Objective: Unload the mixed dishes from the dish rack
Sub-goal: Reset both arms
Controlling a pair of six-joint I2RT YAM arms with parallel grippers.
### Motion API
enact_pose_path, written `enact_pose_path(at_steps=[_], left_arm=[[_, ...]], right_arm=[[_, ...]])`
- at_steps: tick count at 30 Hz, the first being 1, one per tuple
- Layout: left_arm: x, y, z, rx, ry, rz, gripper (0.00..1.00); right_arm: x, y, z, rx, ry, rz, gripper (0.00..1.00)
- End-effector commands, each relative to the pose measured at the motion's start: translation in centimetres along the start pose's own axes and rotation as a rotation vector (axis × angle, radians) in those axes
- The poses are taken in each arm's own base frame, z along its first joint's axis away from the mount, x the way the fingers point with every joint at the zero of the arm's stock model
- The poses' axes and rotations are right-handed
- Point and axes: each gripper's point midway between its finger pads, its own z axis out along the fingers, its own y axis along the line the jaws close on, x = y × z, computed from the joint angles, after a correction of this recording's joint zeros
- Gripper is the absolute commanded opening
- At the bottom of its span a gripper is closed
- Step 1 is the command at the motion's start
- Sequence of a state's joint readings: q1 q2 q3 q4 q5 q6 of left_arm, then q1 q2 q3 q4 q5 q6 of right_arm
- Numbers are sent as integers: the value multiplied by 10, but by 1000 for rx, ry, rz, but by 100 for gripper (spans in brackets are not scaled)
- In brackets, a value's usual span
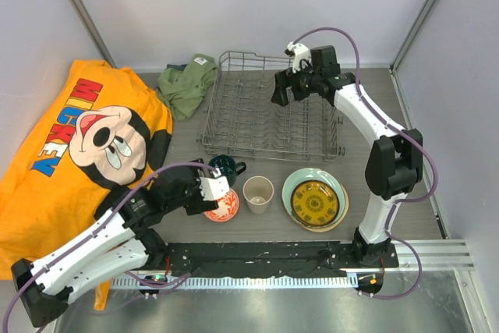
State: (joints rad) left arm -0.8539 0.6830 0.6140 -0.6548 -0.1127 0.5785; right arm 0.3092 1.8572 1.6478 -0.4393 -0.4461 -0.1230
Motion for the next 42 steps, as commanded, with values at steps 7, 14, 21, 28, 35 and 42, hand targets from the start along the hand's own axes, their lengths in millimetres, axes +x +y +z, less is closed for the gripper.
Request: enact_pose_path(at_steps=[7, 14, 21, 28, 35, 42], left_arm=[[-48, 80, -20, -242, -165, -183, 100], [-41, 179, -38, -533, -211, -467, 100], [-28, 271, -41, -672, -320, -756, 100], [-14, 314, -18, -749, -301, -860, 100], [1, 358, -21, -836, -399, -953, 100], [6, 370, -19, -846, -417, -982, 100]], right_arm=[[-44, -33, -45, 233, -204, 32, 98], [-71, -66, -99, 520, -365, 37, 100], [-87, -80, -149, 711, -517, 26, 100], [-85, -84, -168, 789, -572, 21, 100], [-87, -100, -187, 920, -596, 30, 100], [-79, -102, -199, 969, -591, 50, 100]])
